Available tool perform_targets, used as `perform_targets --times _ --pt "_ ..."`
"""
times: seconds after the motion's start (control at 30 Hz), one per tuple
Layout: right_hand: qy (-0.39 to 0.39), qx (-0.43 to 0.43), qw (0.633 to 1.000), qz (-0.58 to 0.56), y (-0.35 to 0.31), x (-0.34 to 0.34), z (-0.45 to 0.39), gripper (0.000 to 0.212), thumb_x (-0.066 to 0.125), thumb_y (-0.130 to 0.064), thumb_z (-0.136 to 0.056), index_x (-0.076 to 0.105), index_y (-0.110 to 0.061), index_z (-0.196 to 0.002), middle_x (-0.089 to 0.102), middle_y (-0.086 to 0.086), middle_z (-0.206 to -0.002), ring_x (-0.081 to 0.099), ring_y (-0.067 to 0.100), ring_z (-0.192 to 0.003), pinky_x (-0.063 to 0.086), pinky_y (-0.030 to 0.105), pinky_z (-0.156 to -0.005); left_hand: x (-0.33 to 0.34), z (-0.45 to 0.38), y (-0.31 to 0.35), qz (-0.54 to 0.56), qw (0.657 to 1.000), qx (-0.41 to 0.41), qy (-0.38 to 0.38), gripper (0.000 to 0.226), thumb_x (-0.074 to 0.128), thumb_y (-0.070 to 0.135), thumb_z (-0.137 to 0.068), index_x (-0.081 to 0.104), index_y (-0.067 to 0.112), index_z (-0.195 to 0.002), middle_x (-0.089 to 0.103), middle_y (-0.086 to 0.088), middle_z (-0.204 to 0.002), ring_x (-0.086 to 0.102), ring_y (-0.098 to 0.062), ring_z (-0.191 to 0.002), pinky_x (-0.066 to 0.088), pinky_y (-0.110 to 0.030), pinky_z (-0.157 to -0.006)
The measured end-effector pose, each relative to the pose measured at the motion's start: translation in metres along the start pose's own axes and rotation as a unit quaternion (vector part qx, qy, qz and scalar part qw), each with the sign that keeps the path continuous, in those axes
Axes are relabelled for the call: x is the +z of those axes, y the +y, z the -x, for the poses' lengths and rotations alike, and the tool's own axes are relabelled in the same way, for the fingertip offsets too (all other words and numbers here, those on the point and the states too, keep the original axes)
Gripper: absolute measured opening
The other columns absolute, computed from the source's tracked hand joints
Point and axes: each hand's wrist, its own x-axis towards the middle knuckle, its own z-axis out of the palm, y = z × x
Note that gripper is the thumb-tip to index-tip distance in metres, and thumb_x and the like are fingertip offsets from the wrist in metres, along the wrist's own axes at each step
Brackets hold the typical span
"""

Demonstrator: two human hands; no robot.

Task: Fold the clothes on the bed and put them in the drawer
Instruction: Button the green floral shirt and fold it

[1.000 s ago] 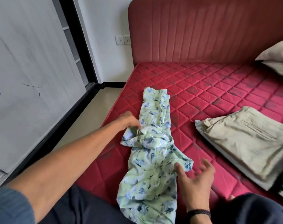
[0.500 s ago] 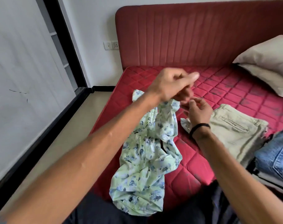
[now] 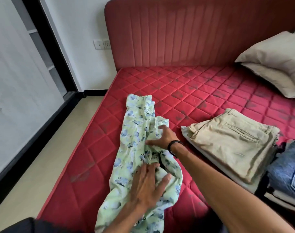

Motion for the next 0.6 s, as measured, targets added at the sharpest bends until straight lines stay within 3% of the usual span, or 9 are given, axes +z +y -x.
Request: perform_targets --times 0.03,0.13,0.23,0.3,0.37,0.43,0.5,0.57,0.6 --pt "-0.008 -0.003 0.999 0.053 -0.003 0.010 -0.007 0.092 0.093 -0.046 -0.065 0.046 -0.022 -0.141 0.055 0.007 -0.133 0.058 0.031 -0.119 0.053 0.043 -0.097 0.005 0.007 -0.004 0.015 0.999 0.031 0.032 0.066 0.026 0.086 -0.092 0.041 0.043 -0.140 0.048 0.013 -0.136 0.045 -0.011 -0.130 0.038 -0.040 -0.112" --pt "0.069 0.000 0.989 0.133 0.004 0.018 -0.016 0.051 0.068 -0.016 -0.083 0.053 -0.018 -0.131 0.061 0.018 -0.123 0.063 0.041 -0.110 0.056 0.043 -0.090 0.004 0.023 -0.009 0.070 0.988 0.097 0.096 0.055 0.037 0.073 -0.099 0.041 0.040 -0.143 0.047 0.026 -0.133 0.044 0.002 -0.128 0.030 -0.026 -0.115" --pt "0.194 0.017 0.977 -0.086 0.013 -0.016 -0.005 0.042 0.057 -0.007 -0.082 0.066 -0.008 -0.123 0.069 0.015 -0.112 0.068 0.030 -0.095 0.054 0.023 -0.080 -0.001 0.037 -0.013 0.055 0.985 0.153 0.065 0.075 0.047 0.075 -0.094 0.027 0.037 -0.155 0.036 0.025 -0.149 0.036 0.001 -0.139 0.018 -0.020 -0.119" --pt "0.317 0.009 0.919 -0.235 0.020 -0.060 0.012 0.046 0.050 -0.016 -0.077 0.066 0.001 -0.117 0.067 0.011 -0.102 0.061 0.022 -0.084 0.054 0.030 -0.080 -0.001 0.041 -0.014 0.006 0.984 0.175 0.041 0.098 0.049 0.086 -0.086 0.014 0.034 -0.161 0.027 0.021 -0.159 0.027 0.001 -0.145 0.016 -0.025 -0.122" --pt "0.424 0.067 0.843 -0.325 0.046 -0.110 0.024 0.049 0.047 -0.021 -0.082 0.064 0.009 -0.117 0.064 0.019 -0.105 0.059 0.028 -0.096 0.045 0.039 -0.094 -0.001 0.043 -0.013 -0.039 0.982 0.185 0.027 0.116 0.047 0.094 -0.077 0.004 0.031 -0.164 0.020 0.015 -0.165 0.023 -0.004 -0.149 0.018 -0.031 -0.123" --pt "0.477 0.160 0.774 -0.384 0.086 -0.150 0.037 0.039 0.053 -0.015 -0.094 0.063 0.005 -0.126 0.066 0.020 -0.122 0.062 0.031 -0.118 0.046 0.034 -0.097 0.001 0.045 -0.014 -0.075 0.978 0.196 0.011 0.118 0.047 0.092 -0.079 -0.006 0.030 -0.164 0.008 0.012 -0.170 0.013 -0.007 -0.155 0.016 -0.035 -0.126" --pt "0.476 0.194 0.737 -0.438 0.126 -0.168 0.052 0.031 0.057 -0.017 -0.095 0.063 -0.011 -0.125 0.064 0.007 -0.119 0.064 0.026 -0.117 0.052 0.031 -0.087 0.003 0.052 -0.016 -0.103 0.973 0.207 0.007 0.110 0.050 0.078 -0.087 -0.010 0.027 -0.164 -0.003 0.009 -0.172 0.002 -0.011 -0.158 0.014 -0.040 -0.127" --pt "0.405 0.236 0.769 -0.435 0.156 -0.174 0.066 0.034 0.054 -0.016 -0.100 0.055 -0.015 -0.134 0.053 0.002 -0.117 0.058 0.019 -0.108 0.046 0.025 -0.081 0.008 0.060 -0.018 -0.131 0.971 0.197 0.022 0.103 0.052 0.065 -0.090 -0.007 0.025 -0.164 -0.006 0.004 -0.172 -0.004 -0.017 -0.159 0.010 -0.044 -0.127" --pt "0.354 0.267 0.816 -0.371 0.168 -0.175 0.066 0.036 0.054 -0.018 -0.099 0.051 -0.018 -0.135 0.050 0.001 -0.118 0.056 0.021 -0.108 0.045 0.024 -0.077 0.008 0.066 -0.018 -0.144 0.973 0.179 0.035 0.100 0.052 0.061 -0.089 -0.001 0.025 -0.165 -0.001 0.001 -0.172 0.000 -0.019 -0.159 0.010 -0.045 -0.127"
